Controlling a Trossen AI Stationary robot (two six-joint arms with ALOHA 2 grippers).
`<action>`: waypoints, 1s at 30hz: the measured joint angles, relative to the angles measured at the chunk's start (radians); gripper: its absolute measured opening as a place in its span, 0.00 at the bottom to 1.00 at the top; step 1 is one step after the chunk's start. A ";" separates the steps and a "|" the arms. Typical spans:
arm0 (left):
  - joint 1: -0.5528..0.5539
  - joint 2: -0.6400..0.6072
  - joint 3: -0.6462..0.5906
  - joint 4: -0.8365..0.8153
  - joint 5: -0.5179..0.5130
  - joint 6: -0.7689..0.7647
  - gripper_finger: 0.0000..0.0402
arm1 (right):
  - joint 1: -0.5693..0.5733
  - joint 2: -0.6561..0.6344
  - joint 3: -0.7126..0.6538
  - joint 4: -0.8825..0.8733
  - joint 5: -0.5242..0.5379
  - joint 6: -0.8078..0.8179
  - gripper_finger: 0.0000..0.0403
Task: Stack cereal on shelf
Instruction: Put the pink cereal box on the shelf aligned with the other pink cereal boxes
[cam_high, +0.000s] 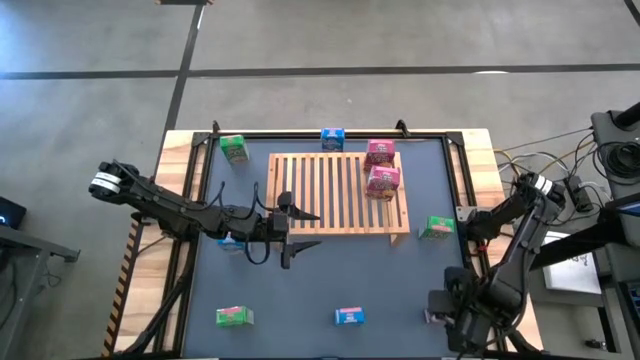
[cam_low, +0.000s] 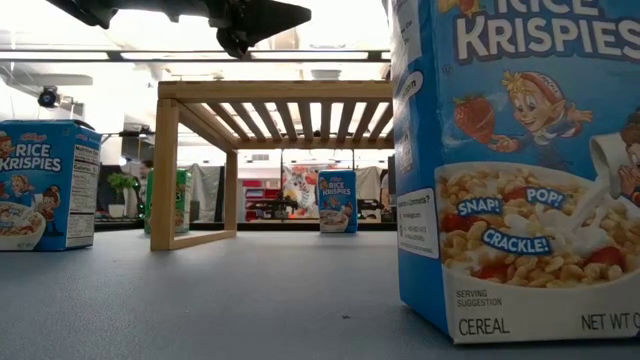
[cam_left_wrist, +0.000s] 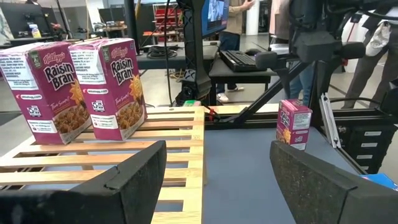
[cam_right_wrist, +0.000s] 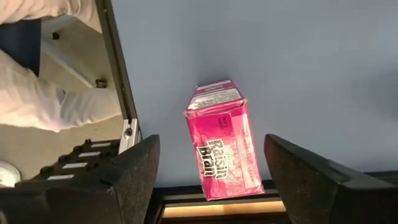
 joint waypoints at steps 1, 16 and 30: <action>0.000 0.000 0.000 0.000 0.000 0.000 0.67 | 0.000 0.000 -0.002 0.000 0.000 0.015 0.70; 0.000 0.000 0.000 0.000 0.000 0.000 0.67 | 0.000 0.030 -0.054 0.000 -0.001 0.011 0.90; 0.000 0.000 0.000 -0.001 0.000 0.000 0.67 | 0.000 0.045 -0.079 -0.002 -0.001 -0.034 0.77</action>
